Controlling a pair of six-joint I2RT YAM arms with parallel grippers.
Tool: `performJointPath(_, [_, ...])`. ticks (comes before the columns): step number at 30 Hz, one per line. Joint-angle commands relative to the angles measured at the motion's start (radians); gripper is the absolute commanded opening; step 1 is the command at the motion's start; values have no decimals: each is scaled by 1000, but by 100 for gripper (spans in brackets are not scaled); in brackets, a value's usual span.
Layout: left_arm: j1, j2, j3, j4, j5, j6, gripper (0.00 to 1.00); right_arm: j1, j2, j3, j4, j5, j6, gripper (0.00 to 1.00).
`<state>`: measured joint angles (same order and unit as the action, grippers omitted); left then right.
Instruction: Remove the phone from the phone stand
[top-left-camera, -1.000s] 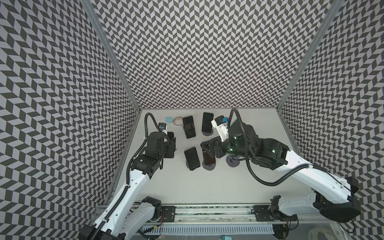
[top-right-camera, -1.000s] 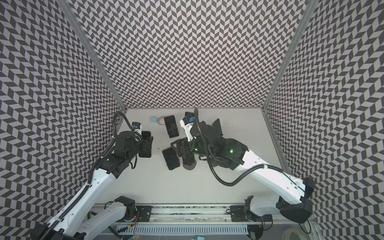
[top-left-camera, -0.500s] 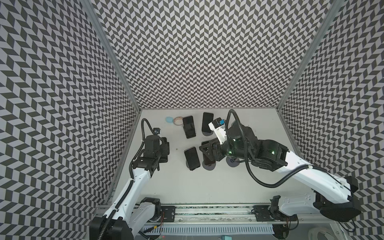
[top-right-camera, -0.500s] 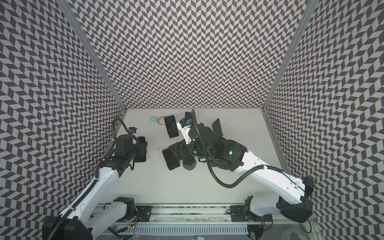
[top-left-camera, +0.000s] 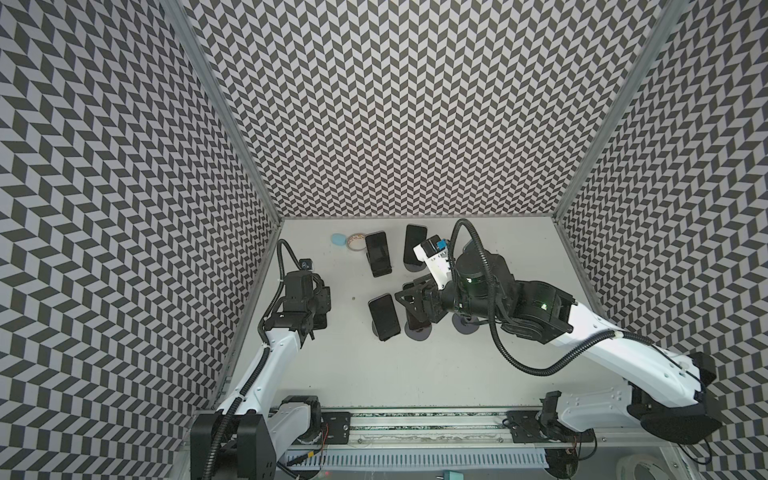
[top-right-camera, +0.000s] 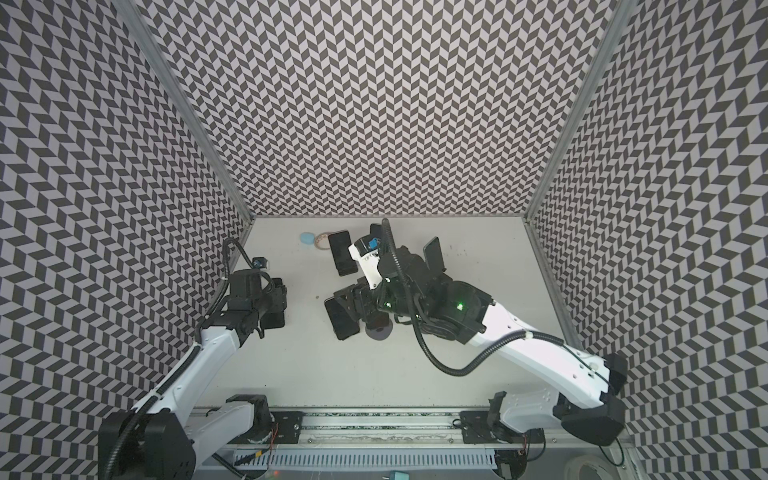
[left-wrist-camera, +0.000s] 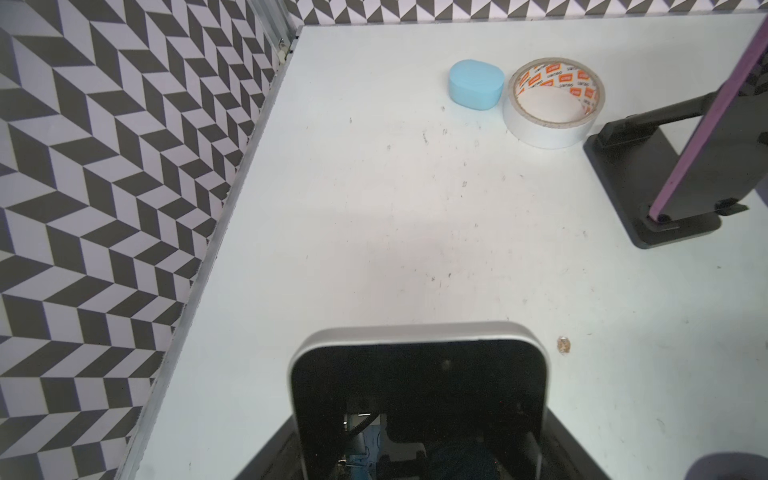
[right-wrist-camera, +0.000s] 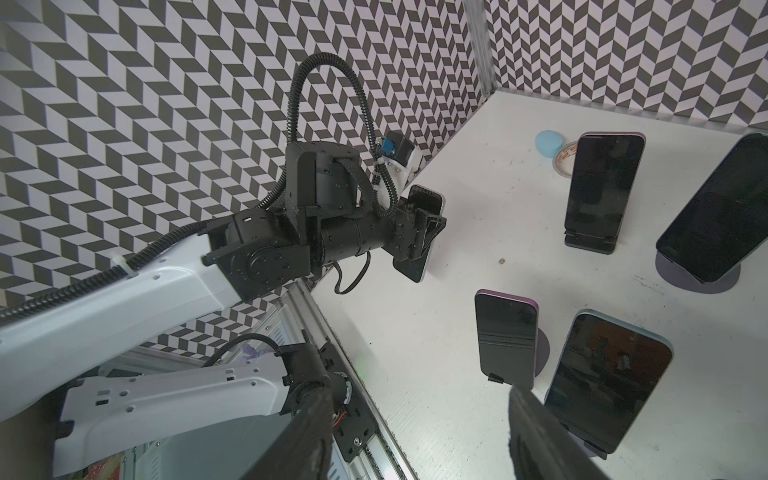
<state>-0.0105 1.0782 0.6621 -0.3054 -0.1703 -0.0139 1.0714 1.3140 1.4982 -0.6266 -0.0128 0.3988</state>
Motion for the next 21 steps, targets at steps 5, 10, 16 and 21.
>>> performJointPath(5, [49,61,48,57,-4,74,59,6,-19,-23,69,-22,-23,65])
performJointPath(10, [63,119,71,74,-15,119,60,5,-35,-33,65,-22,-25,65])
performJointPath(16, [76,212,113,82,-21,146,59,6,-61,-62,59,-28,-22,65])
performJointPath(21, [78,262,123,83,-12,160,60,6,-82,-92,65,-27,-17,65])
